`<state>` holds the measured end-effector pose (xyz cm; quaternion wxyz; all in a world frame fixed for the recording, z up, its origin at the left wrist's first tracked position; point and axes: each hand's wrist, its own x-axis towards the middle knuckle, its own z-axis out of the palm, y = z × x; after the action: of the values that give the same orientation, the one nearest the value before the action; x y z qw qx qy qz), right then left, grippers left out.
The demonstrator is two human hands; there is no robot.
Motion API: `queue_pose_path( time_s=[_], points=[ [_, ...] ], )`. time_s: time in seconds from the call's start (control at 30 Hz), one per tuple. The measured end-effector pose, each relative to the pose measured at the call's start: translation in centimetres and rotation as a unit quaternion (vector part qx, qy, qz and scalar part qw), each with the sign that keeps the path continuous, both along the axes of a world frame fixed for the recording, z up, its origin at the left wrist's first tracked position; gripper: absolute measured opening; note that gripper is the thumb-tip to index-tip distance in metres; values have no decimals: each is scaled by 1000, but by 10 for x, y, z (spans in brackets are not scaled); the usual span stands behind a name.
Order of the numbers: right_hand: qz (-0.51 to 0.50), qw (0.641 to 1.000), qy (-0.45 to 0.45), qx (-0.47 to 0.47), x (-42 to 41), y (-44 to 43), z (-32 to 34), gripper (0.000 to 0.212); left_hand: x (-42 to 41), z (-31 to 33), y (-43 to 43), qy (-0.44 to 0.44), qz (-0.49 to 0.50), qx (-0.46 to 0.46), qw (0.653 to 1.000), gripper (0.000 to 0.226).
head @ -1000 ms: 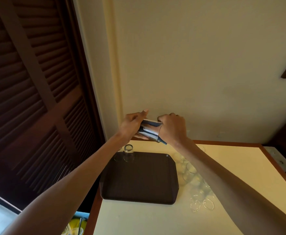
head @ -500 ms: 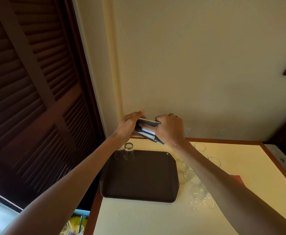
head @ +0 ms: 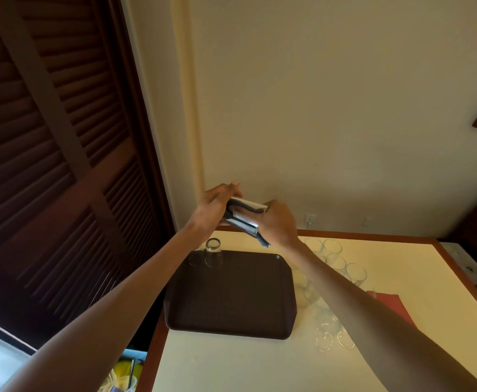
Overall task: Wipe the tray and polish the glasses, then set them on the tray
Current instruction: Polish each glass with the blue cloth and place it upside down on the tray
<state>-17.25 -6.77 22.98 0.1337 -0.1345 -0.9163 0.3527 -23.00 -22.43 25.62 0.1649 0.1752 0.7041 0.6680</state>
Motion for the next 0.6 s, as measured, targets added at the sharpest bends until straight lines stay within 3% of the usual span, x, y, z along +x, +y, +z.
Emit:
queue_pose_path(
  time_s=[0.03,0.1,0.17,0.27,0.33,0.4,0.47,0.5,0.57,0.6],
  points=[
    [-4,991,40,126,7,-2,9,37,-1,1,1,-49,-2,-5,999,42],
    [-7,965,107,240,20,-6,27,47,-1,3,4,-130,3,-26,991,44],
    [-11,953,128,273,20,-3,29,59,-1,5,4,-150,-1,-83,985,49],
    [-12,960,102,259,14,1,13,58,-4,3,0,-84,-4,-158,984,52],
    [-10,987,99,129,10,-1,1,68,-7,1,-1,-42,-9,-134,990,51],
    [2,993,45,-113,7,-8,-3,69,-7,0,-1,-23,-4,-95,995,50],
    [20,932,-63,-357,8,-14,-3,57,-4,3,0,-4,12,-70,997,44],
    [34,898,-101,-427,12,-17,0,46,-2,4,0,4,18,-56,998,41],
    [73,862,-114,-489,18,-19,3,36,1,6,3,8,32,-27,999,39],
    [89,855,-108,-500,19,-20,3,42,2,6,3,8,40,-17,999,39]
  ],
)
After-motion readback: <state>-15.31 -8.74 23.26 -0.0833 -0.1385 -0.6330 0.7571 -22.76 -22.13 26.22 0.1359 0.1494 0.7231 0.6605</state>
